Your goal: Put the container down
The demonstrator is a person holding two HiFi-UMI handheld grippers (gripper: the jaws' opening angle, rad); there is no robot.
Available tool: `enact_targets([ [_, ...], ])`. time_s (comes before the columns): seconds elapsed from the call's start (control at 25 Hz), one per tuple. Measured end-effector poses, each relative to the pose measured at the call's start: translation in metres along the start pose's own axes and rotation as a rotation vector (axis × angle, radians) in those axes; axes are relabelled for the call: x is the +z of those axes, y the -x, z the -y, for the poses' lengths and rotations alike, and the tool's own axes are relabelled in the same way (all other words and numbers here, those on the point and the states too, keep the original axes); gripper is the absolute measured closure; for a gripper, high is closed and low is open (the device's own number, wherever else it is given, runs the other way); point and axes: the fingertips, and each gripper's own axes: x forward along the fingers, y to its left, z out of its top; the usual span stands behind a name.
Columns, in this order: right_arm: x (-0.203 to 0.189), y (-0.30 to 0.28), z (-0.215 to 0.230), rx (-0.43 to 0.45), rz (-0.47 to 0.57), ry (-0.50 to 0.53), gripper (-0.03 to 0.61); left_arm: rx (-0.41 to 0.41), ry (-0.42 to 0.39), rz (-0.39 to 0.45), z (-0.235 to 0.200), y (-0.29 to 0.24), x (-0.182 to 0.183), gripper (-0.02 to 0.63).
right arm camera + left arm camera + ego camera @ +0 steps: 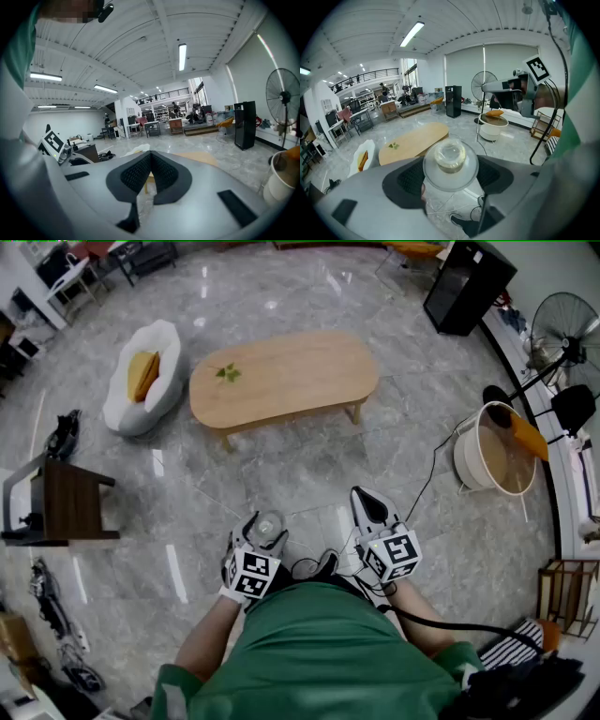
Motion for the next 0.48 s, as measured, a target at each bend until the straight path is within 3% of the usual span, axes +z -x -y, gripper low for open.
enact_targets([
  [0.24, 0.01, -0.02, -0.021, -0.008, 0.025, 0.024, 0.565, -0.026, -0.018, 0.003, -0.024, -0.002, -0.004, 0.275],
  [0.48, 0.019, -0.029, -0.027, -0.103, 0.049, -0.006, 0.565, -0.095, -0.072, 0.034, -0.048, -0.003, 0.008, 0.275],
])
